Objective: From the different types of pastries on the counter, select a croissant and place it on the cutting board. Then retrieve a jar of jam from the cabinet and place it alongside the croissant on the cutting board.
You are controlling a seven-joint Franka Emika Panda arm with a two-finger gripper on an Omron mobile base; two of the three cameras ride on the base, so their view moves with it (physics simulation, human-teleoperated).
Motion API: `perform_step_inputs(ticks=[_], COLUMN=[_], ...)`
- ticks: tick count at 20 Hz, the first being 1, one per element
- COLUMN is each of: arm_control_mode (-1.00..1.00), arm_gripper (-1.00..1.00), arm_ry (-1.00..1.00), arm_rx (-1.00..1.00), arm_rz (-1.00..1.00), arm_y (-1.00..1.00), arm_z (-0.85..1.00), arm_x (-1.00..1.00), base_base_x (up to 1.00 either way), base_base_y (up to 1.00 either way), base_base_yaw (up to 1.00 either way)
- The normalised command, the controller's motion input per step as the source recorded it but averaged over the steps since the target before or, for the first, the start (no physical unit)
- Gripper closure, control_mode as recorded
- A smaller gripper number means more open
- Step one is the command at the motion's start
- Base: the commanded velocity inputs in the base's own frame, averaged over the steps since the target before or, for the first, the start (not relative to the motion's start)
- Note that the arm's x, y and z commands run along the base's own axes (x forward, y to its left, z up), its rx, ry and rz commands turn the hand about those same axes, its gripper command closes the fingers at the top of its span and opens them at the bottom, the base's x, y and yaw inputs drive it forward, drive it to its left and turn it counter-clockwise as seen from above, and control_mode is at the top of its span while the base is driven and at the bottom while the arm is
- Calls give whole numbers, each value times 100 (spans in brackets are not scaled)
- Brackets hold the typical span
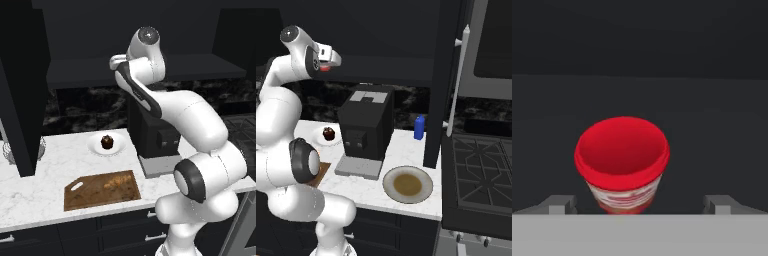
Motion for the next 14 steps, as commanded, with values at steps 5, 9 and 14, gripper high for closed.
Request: perform_step_inputs(ticks=[5,9,14], arm_control_mode=[-100,-100,-100], arm_gripper=[-100,-100,100], arm_ry=[8,4,0], arm_rx=[0,0,-4], arm_rz=[0,0,0], arm_y=[2,14,25], arm_z=[0,-3,-3], arm_x=[64,42,10], base_base_x=[0,0,0], base_base_y=[0,0,0], base_base_yaw=[0,0,0])
